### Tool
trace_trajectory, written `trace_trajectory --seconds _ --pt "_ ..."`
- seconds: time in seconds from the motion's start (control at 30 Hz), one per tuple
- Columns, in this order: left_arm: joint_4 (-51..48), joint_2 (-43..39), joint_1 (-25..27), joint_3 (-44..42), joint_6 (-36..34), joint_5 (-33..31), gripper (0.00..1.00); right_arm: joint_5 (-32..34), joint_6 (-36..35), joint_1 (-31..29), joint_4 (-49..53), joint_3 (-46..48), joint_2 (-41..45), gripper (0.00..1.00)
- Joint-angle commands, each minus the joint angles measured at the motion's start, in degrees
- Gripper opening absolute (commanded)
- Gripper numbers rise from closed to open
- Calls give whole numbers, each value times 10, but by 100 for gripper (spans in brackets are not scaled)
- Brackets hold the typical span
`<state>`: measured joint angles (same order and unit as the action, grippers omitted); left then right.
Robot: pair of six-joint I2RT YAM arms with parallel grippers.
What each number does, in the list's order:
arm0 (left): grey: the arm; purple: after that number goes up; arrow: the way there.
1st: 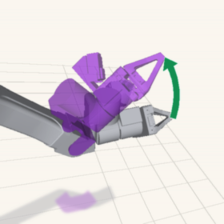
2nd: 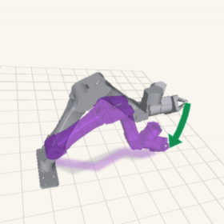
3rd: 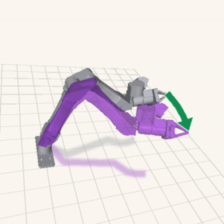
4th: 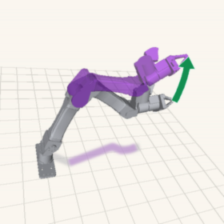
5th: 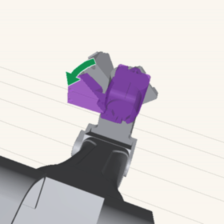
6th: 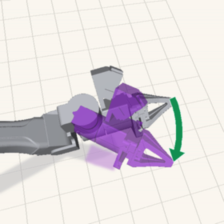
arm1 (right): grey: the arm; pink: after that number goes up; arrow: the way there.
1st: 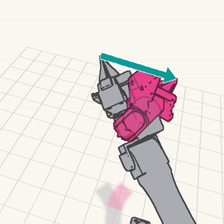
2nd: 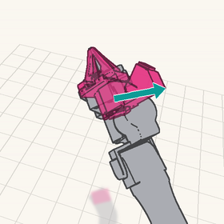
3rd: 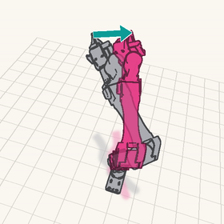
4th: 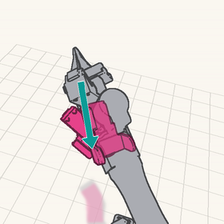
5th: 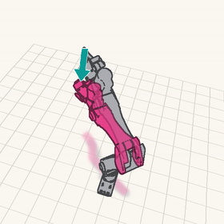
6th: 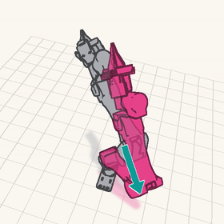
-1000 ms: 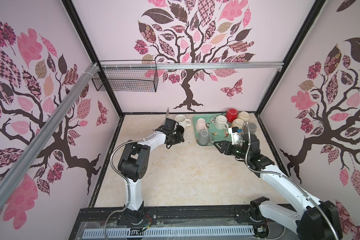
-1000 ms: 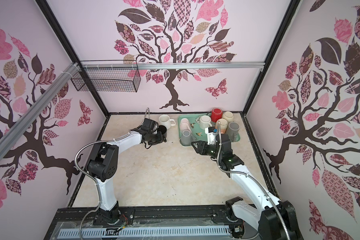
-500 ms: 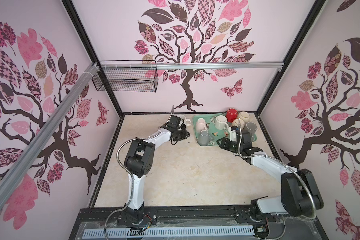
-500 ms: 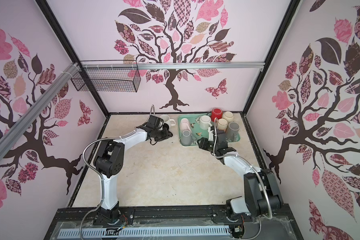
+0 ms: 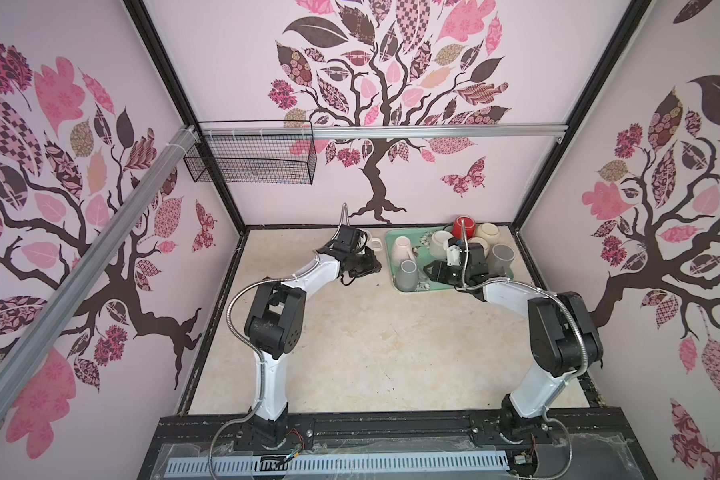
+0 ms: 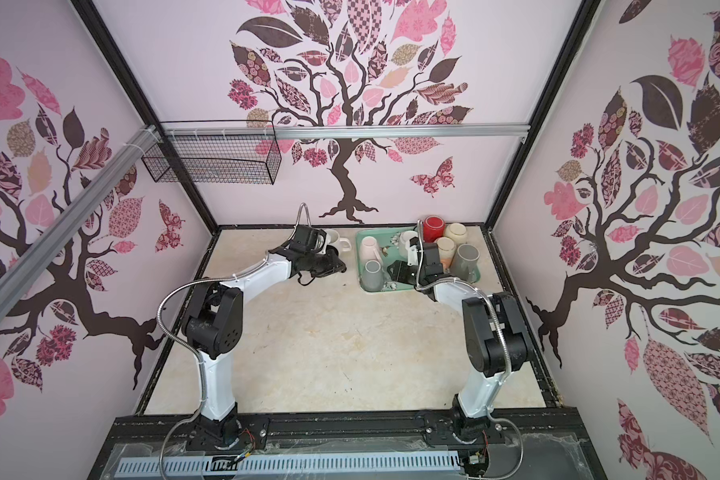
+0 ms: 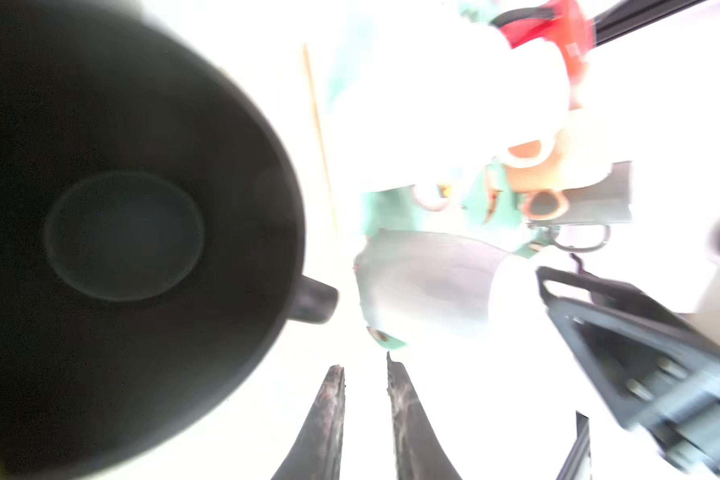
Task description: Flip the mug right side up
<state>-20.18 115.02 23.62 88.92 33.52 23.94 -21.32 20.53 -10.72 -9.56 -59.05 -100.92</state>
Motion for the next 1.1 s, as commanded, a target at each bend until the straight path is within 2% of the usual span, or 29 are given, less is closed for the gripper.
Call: trace_trajectory --seconds 0.0,0.23,0.4,0.67,0.93,1.07 --pt "9 -47 2 -35 -19 13 22 -9 -10 3 -5 -33 -31 53" --pt "9 -94 29 -99 -41 -5 22 -8 -11 5 7 -64 -61 49" --pt "19 -78 50 -107 -39 7 22 -17 -13 5 10 -76 -80 45" --pt "0 -14 81 -44 -52 14 20 -57 -29 5 29 -106 -125 44" --pt "-6 46 82 12 -50 25 20 -42 -33 5 18 -52 -85 42" --pt "-23 78 82 58 -51 23 20 -58 -34 5 20 -45 -83 42"
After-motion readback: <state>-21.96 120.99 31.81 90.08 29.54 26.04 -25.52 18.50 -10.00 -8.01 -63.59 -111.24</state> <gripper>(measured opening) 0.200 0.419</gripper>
